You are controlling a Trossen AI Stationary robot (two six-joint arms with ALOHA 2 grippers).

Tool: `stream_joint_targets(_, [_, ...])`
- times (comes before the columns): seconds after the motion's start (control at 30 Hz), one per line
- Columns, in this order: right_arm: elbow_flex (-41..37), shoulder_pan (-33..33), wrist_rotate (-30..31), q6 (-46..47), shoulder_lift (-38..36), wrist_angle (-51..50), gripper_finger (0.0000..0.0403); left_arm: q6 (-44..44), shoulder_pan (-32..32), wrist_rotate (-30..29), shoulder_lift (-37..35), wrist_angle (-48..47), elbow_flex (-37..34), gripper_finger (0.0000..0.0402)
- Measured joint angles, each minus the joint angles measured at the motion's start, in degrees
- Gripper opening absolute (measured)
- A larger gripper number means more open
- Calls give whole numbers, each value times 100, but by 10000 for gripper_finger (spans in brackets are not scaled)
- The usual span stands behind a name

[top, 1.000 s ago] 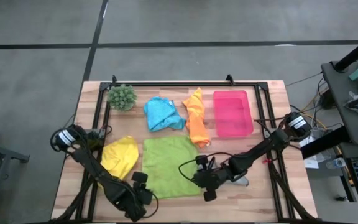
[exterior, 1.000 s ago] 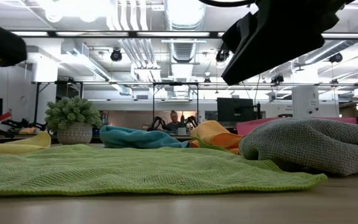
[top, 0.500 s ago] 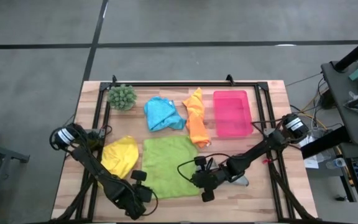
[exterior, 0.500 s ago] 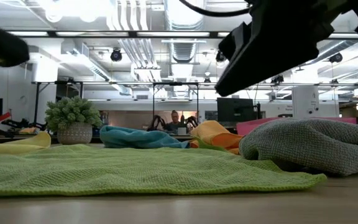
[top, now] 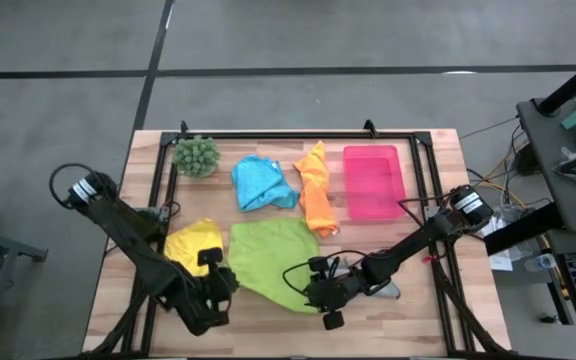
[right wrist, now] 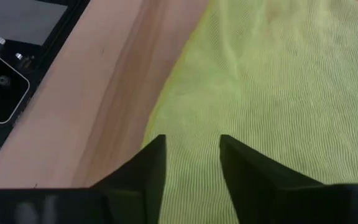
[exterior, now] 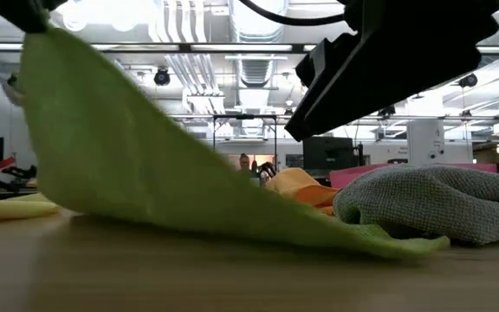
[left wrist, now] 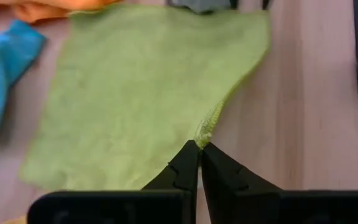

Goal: Fold microfiber towels
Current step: Fold the green microfiber cloth

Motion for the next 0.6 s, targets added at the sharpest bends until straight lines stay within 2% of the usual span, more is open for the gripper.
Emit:
stream_joint_targets(0.17, [-13, 10, 0, 122, 73, 139, 175, -282, 0, -274, -175, -223, -3, 0])
stream_joint_targets(0.4, [-22, 76, -17, 352, 479, 389, 163, -606, 102, -304, -168, -275, -20, 0])
stream_joint_targets(0.6, [2, 141, -12, 726, 549, 481, 157, -733, 209, -294, -185, -520, -26, 0])
